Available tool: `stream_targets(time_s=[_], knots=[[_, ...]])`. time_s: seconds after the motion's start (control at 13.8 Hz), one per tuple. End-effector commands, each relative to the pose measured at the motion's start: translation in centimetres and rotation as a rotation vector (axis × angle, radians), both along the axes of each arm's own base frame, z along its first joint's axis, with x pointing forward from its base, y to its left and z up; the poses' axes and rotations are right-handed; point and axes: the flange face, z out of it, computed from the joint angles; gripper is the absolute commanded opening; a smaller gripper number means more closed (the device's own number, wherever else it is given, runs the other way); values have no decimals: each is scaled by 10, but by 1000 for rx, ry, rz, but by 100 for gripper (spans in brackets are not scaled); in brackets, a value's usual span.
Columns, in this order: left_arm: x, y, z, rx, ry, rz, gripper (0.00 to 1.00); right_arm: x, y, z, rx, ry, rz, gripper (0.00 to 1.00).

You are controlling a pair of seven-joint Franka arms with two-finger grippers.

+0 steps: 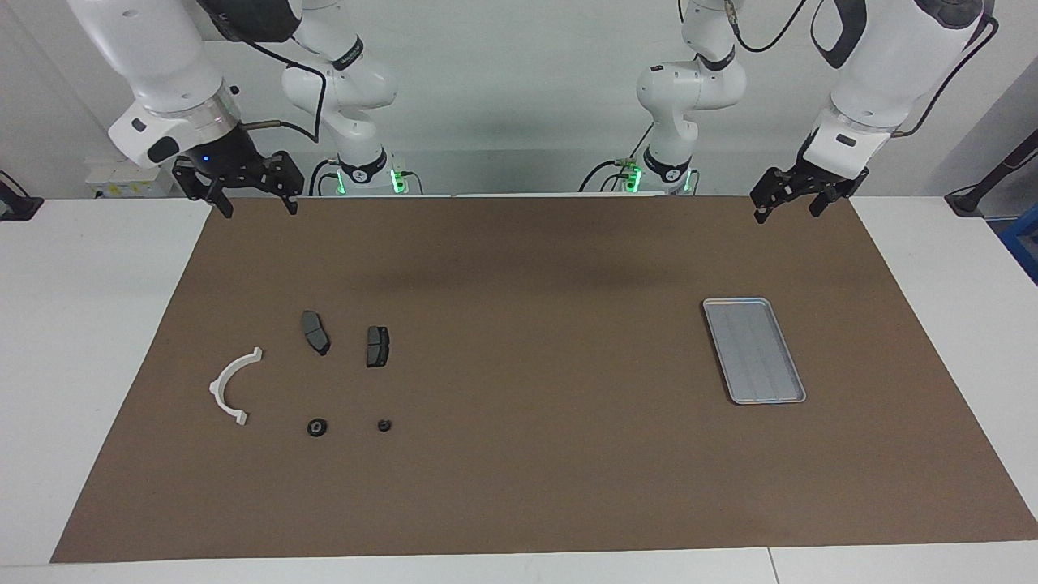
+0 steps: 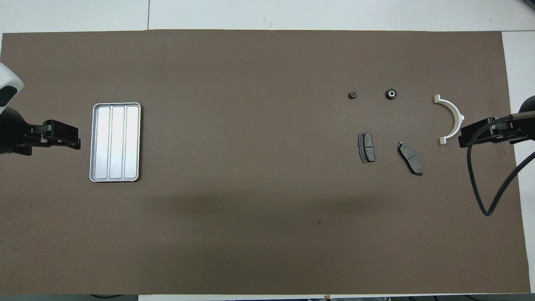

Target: Place bearing gear from tray to pile

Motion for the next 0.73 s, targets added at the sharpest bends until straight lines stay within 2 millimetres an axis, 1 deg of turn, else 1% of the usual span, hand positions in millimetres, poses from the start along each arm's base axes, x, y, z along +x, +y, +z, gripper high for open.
stream_targets(time_s=[0.0, 0.15, 0.36, 0.65], knots=[[-6, 1, 1, -11, -4, 3, 100, -8, -2, -3, 23, 24, 11, 100], [-7, 1, 2, -11, -6, 3, 100, -5, -1, -3, 1, 9, 14, 100], [-7, 1, 2, -11, -6, 3, 100, 8, -1, 4, -45, -96, 23, 100], [-7, 1, 2, -11, -6, 3, 100, 8, -5, 4, -59, -96, 22, 100]])
